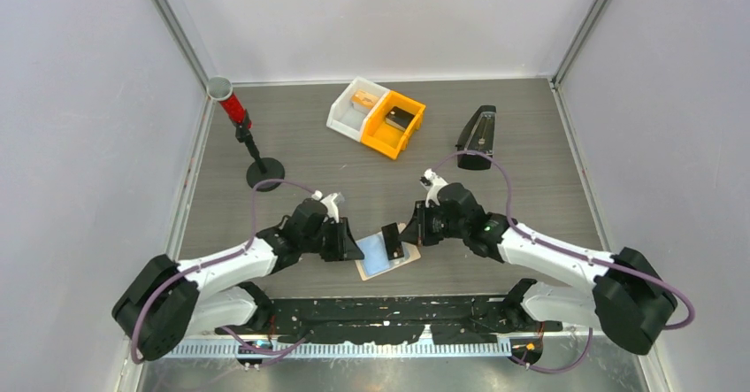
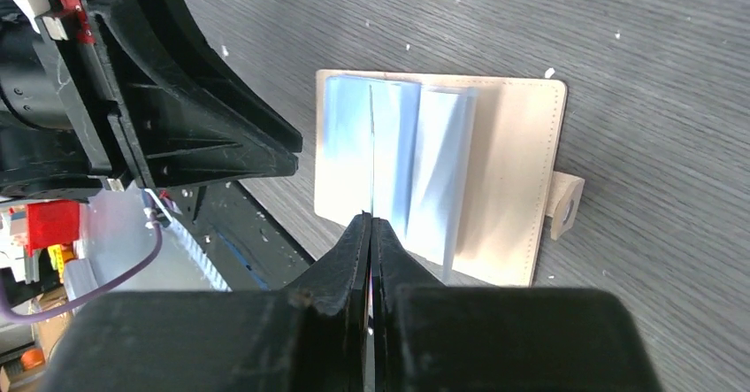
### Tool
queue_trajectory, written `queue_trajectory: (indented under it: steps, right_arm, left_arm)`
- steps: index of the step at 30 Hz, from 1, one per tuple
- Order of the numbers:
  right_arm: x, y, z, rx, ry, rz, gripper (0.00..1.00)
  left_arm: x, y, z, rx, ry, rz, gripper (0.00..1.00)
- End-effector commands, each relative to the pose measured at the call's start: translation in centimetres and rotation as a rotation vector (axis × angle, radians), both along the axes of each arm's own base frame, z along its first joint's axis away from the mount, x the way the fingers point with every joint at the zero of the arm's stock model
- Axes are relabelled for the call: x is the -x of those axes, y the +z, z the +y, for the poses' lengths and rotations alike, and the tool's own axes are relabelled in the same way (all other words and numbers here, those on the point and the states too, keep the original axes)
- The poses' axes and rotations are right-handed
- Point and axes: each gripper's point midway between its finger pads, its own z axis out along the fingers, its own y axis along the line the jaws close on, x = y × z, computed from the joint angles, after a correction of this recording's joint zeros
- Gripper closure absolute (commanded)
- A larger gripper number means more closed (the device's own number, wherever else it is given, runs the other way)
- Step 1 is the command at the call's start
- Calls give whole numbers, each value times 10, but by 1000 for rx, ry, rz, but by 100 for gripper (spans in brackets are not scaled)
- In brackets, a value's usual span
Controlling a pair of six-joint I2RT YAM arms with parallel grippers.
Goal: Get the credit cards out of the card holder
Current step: Remove the credit card from the card holder.
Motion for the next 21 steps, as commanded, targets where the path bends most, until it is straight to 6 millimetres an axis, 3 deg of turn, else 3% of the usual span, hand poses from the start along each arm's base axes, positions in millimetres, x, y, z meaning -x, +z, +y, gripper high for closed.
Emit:
queue_trajectory:
  steps: [1, 5, 8, 16, 21]
  right_arm:
    - [-4, 27, -2, -48, -37, -41, 95]
    - [4, 41, 2, -145, -47, -26, 95]
    - [7, 69, 10, -305, -49, -55, 95]
    - [18, 106, 13, -499, -44, -84, 95]
    - [24, 121, 17, -590, -14, -83, 95]
  left_arm:
    - [-9, 50, -14, 109, -18, -90, 66]
    - [-8, 77, -20, 199, -24, -124, 50]
    - [-5, 94, -24, 273, -22, -146, 42]
    - [-2, 120, -29, 397, -14, -170, 38]
    - [-1, 124, -35, 434, -25, -144, 39]
